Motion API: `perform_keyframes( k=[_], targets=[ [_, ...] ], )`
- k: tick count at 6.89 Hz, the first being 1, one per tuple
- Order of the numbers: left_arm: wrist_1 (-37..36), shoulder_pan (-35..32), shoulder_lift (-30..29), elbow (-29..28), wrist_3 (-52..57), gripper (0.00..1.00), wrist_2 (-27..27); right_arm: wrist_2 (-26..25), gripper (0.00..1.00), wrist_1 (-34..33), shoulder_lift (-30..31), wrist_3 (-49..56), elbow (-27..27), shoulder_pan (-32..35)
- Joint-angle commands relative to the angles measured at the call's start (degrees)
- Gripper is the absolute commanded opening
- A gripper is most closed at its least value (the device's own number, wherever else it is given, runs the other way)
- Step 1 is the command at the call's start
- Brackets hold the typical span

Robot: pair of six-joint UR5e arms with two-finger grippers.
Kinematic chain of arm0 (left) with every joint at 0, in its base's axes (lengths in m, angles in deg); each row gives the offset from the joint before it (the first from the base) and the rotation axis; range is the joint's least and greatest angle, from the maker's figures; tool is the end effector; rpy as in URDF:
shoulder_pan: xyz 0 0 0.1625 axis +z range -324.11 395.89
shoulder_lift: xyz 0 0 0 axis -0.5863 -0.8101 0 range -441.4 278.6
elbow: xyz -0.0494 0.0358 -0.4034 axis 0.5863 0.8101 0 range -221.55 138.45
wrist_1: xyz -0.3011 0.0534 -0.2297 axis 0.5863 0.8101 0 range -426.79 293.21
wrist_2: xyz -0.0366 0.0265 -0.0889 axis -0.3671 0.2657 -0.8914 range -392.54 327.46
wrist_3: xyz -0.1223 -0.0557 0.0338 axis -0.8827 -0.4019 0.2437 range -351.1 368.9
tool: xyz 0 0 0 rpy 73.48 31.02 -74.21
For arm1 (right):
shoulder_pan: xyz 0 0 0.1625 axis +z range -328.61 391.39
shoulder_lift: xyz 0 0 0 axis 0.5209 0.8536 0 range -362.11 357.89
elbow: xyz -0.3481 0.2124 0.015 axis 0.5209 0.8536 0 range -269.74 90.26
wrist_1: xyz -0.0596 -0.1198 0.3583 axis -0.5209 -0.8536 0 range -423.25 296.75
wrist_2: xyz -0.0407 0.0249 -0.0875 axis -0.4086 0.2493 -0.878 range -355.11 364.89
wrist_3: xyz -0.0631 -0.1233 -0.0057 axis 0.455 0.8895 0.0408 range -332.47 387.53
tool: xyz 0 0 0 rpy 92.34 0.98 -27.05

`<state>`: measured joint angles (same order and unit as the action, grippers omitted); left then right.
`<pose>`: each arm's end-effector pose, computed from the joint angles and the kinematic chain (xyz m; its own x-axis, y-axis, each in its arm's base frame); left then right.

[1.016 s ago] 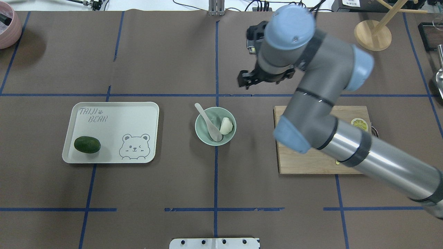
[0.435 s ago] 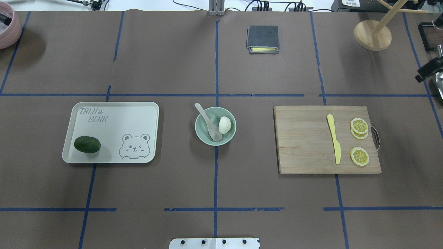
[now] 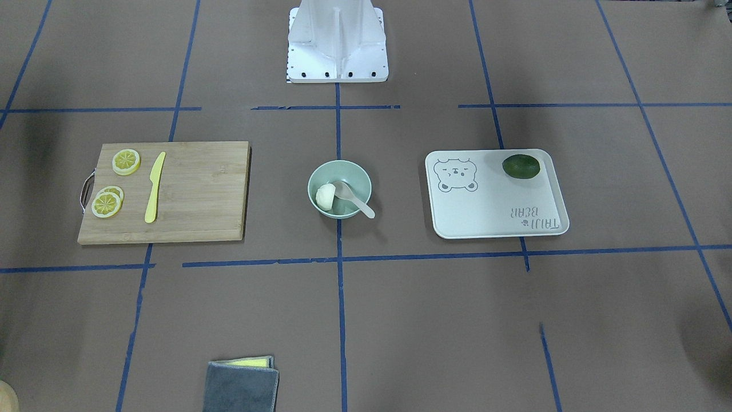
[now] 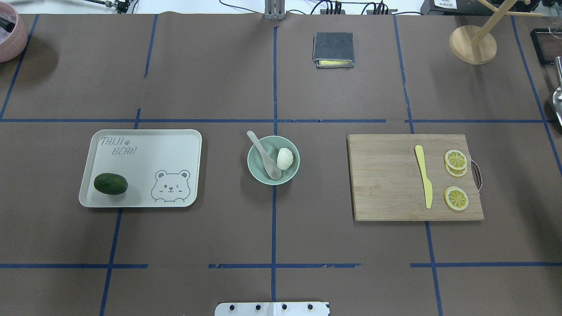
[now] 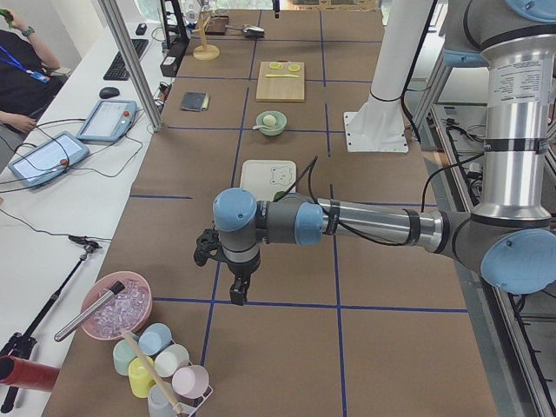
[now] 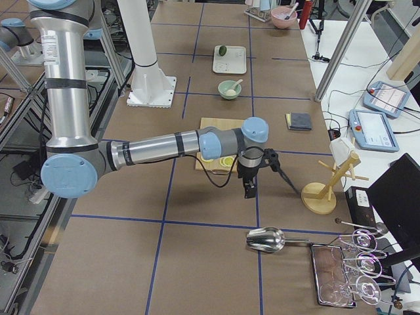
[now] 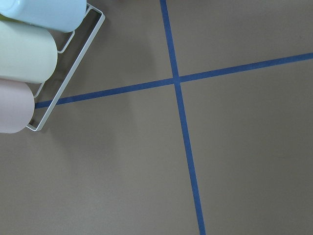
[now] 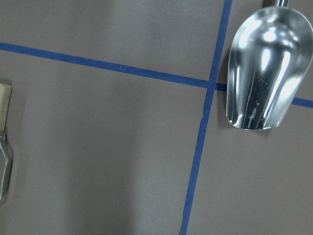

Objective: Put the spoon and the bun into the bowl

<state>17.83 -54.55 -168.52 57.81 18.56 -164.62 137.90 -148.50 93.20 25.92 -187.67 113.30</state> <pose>-0.0437 -0.4370 0.6304 0.7330 0.1749 -0.6574 -0.1169 0.9844 0.1316 -0.0225 -0.4334 0.6401 0.7153 -0.1619 0.6797 0.1195 0.9868 0.1093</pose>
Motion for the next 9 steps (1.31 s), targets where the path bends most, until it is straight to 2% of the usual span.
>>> perform_keyframes(
  k=[1, 3, 9],
  targets=[
    [0.0, 0.0, 0.1, 0.7, 0.0, 1.0, 0.0, 0.8, 1.0, 0.6, 0.5, -0.1, 0.0, 0.5],
    [-0.2, -0.1, 0.7, 2.3, 0.0, 1.0, -1.3, 0.2, 1.0, 0.7, 0.6, 0.2, 3.1, 0.5],
    [-0.2, -0.2, 0.7, 3.1, 0.0, 1.0, -1.3, 0.3, 1.0, 0.6, 0.6, -0.2, 3.0, 0.5]
  ],
)
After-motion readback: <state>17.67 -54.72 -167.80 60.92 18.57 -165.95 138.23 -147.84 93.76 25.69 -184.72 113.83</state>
